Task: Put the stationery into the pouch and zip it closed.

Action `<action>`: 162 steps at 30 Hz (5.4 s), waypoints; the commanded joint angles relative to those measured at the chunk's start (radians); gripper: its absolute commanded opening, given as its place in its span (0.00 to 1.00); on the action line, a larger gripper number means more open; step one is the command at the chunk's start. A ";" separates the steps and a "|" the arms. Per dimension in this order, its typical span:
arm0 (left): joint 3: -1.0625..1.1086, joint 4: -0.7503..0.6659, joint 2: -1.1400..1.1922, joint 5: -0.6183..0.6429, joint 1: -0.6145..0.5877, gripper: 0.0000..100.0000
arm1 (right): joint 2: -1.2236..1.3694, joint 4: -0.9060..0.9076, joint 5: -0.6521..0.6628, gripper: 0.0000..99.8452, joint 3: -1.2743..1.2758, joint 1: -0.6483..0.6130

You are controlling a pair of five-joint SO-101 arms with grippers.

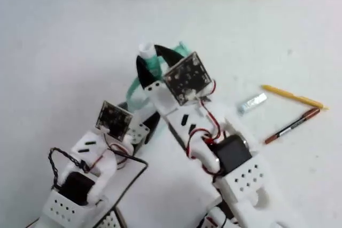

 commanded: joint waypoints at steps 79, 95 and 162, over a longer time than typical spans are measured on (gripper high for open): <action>-0.043 -0.023 -0.013 -0.011 -0.010 0.14 | 1.498 0.507 0.878 0.02 -0.852 1.024; -0.043 -0.023 -0.013 -0.011 -0.010 0.14 | 1.319 0.608 0.845 0.02 -0.872 1.029; -0.037 -0.025 -0.013 -0.012 -0.010 0.14 | 0.044 0.809 0.305 0.02 -0.293 0.538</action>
